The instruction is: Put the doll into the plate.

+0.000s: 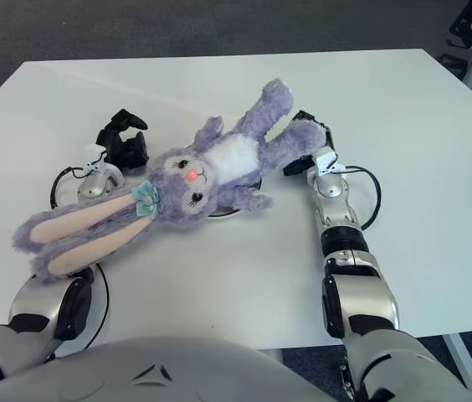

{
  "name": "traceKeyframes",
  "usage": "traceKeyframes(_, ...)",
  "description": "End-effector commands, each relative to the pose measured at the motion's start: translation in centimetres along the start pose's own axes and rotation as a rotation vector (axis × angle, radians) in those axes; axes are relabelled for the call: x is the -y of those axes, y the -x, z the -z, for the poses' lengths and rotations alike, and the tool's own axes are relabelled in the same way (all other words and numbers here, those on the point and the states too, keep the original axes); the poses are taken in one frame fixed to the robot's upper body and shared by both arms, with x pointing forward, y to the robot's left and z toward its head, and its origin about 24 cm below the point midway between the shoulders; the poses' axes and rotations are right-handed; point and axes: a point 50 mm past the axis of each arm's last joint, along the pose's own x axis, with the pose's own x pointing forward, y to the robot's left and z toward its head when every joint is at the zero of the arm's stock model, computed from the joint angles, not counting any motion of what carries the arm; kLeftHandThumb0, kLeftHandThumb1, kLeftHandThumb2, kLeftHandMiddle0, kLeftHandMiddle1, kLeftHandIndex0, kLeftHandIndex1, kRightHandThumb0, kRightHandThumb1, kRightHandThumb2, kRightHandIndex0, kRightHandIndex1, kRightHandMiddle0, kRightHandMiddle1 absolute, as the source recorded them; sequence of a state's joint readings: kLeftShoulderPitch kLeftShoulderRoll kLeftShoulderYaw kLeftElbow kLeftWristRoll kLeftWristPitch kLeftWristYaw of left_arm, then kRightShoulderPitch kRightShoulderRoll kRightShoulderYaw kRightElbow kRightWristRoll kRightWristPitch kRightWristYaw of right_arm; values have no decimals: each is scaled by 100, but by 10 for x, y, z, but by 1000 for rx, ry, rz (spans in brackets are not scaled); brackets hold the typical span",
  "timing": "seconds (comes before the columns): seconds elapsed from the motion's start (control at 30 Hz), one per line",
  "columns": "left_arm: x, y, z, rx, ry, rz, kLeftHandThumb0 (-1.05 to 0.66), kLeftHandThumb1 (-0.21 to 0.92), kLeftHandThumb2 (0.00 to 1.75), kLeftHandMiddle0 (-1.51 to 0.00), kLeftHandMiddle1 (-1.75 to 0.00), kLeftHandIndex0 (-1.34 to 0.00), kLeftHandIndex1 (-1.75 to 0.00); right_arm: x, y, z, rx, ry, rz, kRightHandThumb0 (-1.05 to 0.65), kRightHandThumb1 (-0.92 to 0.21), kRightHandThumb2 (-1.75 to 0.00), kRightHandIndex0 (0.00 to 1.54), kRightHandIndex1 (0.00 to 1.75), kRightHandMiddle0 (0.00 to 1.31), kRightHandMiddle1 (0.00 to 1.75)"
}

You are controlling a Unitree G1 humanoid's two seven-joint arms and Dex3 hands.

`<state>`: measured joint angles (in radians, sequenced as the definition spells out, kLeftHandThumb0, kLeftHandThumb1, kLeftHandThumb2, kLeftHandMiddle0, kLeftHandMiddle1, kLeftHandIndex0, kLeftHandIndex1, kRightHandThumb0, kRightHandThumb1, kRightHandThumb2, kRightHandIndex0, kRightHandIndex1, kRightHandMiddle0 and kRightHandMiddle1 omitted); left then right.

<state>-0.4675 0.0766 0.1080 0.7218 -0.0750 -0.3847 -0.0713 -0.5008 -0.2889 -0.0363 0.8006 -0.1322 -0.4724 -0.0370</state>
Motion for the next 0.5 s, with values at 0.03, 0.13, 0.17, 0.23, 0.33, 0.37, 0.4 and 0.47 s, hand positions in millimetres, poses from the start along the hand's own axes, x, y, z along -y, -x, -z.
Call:
traceKeyframes(0.03, -4, 43, 53, -213, 40, -12, -45, 40, 122, -125, -175, -55, -175, -24, 49, 50, -195, 72, -115, -1, 11, -173, 92, 175, 79, 156)
traceKeyframes(0.13, -3, 45, 52, -210, 52, -9, -45, 40, 121, -125, -175, -54, -175, -25, 52, 50, -181, 83, -119, -18, -5, -157, 101, 175, 73, 162)
traceKeyframes(0.17, -3, 45, 52, -210, 55, -9, -45, 40, 121, -124, -175, -54, -175, -25, 54, 50, -177, 80, -121, -23, -11, -151, 104, 175, 70, 165)
traceKeyframes(0.23, -2, 45, 52, -210, 59, -10, -45, 41, 120, -123, -175, -54, -175, -24, 57, 51, -175, 69, -122, -37, -27, -135, 111, 175, 62, 171)
traceKeyframes(0.33, -1, 46, 51, -209, 62, -13, -45, 41, 120, -122, -175, -54, -175, -24, 62, 52, -180, 43, -115, -43, -34, -128, 112, 175, 58, 173)
traceKeyframes(0.37, -1, 46, 51, -209, 62, -14, -45, 41, 120, -122, -175, -54, -175, -24, 63, 52, -182, 31, -111, -44, -35, -127, 112, 175, 58, 174)
traceKeyframes(0.4, -1, 46, 51, -210, 62, -15, -45, 41, 120, -122, -175, -54, -175, -25, 64, 53, -183, 23, -108, -45, -36, -126, 111, 175, 57, 174)
traceKeyframes(0.47, -1, 46, 50, -208, 62, -16, -45, 41, 120, -122, -175, -54, -175, -25, 67, 52, -183, 2, -101, -45, -37, -125, 111, 175, 57, 174)
